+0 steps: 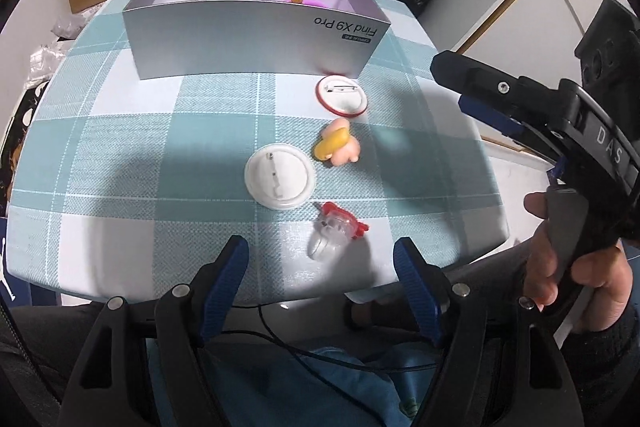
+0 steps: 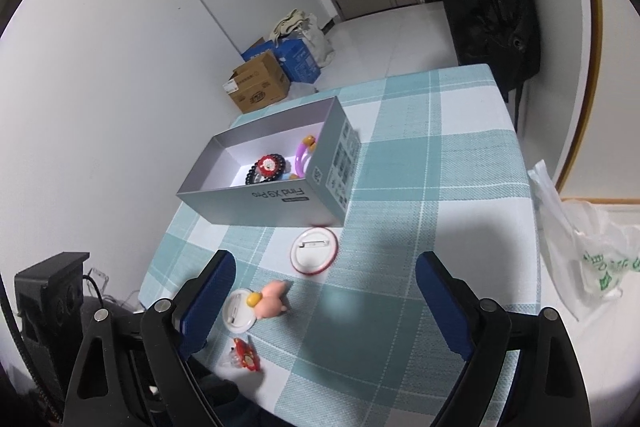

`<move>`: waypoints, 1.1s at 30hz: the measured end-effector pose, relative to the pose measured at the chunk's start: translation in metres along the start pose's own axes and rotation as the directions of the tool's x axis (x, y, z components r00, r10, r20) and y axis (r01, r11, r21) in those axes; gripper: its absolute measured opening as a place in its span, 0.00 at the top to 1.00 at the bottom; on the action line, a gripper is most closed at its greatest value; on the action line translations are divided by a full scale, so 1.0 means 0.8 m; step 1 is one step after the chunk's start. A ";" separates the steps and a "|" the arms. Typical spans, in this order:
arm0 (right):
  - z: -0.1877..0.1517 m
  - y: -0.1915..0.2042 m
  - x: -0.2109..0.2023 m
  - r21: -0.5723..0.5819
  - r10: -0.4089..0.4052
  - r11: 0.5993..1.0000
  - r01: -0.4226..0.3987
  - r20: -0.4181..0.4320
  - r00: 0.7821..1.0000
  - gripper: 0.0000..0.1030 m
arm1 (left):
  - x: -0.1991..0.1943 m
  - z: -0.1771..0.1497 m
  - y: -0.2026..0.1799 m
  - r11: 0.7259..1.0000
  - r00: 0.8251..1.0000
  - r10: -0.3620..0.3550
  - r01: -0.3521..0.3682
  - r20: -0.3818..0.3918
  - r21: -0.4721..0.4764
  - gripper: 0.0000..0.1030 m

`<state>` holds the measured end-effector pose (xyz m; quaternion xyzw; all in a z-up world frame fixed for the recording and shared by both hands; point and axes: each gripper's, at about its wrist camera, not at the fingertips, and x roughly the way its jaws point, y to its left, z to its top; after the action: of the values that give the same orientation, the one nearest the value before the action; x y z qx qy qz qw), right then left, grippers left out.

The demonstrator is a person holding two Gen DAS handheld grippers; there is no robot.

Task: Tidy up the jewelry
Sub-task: 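Withdraw both tools from the box toward the remaining items, then grasp the second red clip with the left tool and lift it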

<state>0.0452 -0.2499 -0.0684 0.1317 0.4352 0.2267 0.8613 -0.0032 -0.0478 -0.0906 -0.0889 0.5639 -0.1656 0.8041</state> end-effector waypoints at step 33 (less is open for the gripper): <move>-0.008 -0.012 0.023 0.045 0.008 0.999 -0.005 -0.081 0.997 0.11 | -0.049 0.019 0.031 0.999 0.985 -0.032 0.037 0.170 -0.026 0.90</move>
<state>0.0521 -0.2490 -0.0892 0.1430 0.4745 0.2249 0.8390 0.0028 -0.0112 -0.0591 -0.1243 0.4944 -0.1630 0.8447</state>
